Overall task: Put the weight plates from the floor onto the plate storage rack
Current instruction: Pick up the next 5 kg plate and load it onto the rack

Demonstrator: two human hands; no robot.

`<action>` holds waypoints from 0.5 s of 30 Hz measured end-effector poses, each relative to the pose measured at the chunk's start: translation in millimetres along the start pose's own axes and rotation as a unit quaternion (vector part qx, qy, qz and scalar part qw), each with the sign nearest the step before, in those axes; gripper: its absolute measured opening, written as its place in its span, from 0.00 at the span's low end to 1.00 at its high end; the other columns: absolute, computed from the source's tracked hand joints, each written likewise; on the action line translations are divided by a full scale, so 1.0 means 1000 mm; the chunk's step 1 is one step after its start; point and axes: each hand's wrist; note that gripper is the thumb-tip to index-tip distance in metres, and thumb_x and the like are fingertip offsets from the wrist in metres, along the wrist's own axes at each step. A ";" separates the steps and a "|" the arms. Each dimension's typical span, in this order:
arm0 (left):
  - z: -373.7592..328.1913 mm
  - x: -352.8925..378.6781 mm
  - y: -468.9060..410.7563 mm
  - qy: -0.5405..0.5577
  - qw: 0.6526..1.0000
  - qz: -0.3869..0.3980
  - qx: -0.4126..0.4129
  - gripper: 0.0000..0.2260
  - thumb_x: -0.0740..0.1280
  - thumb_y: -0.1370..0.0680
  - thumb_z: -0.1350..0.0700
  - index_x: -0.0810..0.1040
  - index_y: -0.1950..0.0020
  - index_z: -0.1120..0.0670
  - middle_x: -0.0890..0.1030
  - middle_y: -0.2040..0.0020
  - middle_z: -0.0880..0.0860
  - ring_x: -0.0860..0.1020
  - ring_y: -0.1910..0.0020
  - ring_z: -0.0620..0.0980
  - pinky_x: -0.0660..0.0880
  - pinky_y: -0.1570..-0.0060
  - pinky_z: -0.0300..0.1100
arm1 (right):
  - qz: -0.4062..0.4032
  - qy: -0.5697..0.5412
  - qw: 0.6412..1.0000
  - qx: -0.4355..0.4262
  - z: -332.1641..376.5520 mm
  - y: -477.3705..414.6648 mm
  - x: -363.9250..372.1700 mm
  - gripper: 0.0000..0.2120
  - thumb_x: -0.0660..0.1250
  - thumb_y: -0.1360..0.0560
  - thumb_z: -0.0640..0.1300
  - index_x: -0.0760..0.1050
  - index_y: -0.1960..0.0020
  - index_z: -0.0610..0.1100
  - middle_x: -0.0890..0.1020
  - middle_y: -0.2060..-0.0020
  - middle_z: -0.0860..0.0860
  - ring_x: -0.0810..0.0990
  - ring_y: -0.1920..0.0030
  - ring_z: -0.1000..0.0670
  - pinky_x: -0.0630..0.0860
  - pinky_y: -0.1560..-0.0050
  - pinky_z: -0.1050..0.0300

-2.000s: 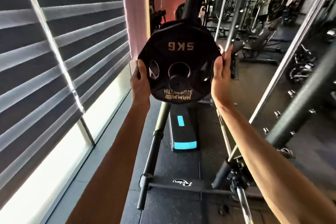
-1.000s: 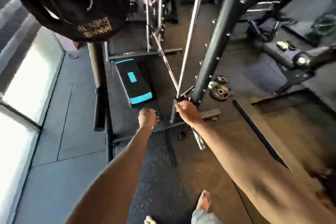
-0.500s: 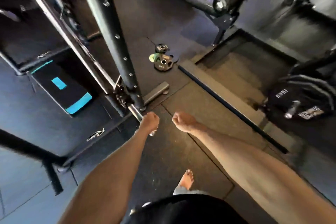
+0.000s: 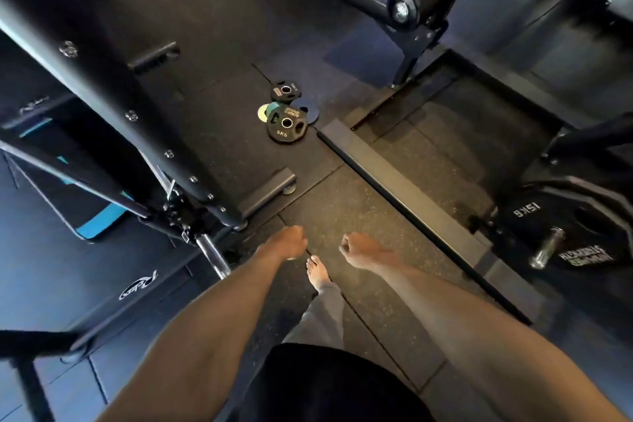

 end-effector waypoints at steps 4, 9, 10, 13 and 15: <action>-0.026 -0.043 -0.061 0.006 1.000 0.023 0.006 0.16 0.58 0.19 0.53 0.75 0.37 0.61 0.77 0.35 0.61 0.76 0.36 0.59 0.72 0.41 0.47 | 0.026 0.001 0.999 0.022 -0.018 -0.050 -0.052 0.15 0.56 0.17 0.47 0.79 0.46 0.40 0.83 0.49 0.42 0.81 0.46 0.41 0.74 0.49 0.52; -0.053 -0.103 -0.122 0.047 0.998 0.029 -0.010 0.15 0.57 0.19 0.56 0.76 0.37 0.60 0.77 0.35 0.59 0.75 0.36 0.58 0.72 0.42 0.45 | 0.038 0.000 0.999 0.023 -0.022 -0.120 -0.132 0.16 0.56 0.17 0.47 0.79 0.47 0.38 0.82 0.49 0.42 0.80 0.44 0.41 0.77 0.45 0.48; -0.056 -0.113 -0.135 0.053 0.998 0.031 -0.014 0.15 0.57 0.19 0.55 0.77 0.38 0.59 0.78 0.36 0.59 0.76 0.37 0.58 0.72 0.42 0.45 | 0.035 -0.001 0.999 0.021 -0.021 -0.134 -0.147 0.16 0.56 0.17 0.47 0.78 0.44 0.37 0.82 0.46 0.41 0.80 0.43 0.40 0.77 0.45 0.48; -0.058 -0.143 -0.178 0.071 0.996 0.040 -0.033 0.13 0.58 0.20 0.55 0.79 0.43 0.58 0.80 0.39 0.58 0.77 0.40 0.57 0.74 0.42 0.46 | 0.043 -0.005 0.999 0.014 -0.021 -0.182 -0.186 0.16 0.56 0.17 0.45 0.77 0.47 0.35 0.81 0.47 0.40 0.80 0.44 0.40 0.74 0.47 0.51; -0.059 -0.163 -0.212 0.082 0.994 0.045 -0.047 0.13 0.58 0.20 0.56 0.80 0.44 0.58 0.80 0.40 0.58 0.78 0.40 0.58 0.75 0.41 0.47 | 0.053 0.020 0.998 0.014 -0.025 -0.223 -0.207 0.12 0.56 0.18 0.44 0.74 0.55 0.41 0.80 0.52 0.42 0.79 0.45 0.40 0.70 0.47 0.54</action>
Point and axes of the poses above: each hand's wrist, its own y-axis away from the middle knuckle, its own x-axis out of the palm, z = x × y
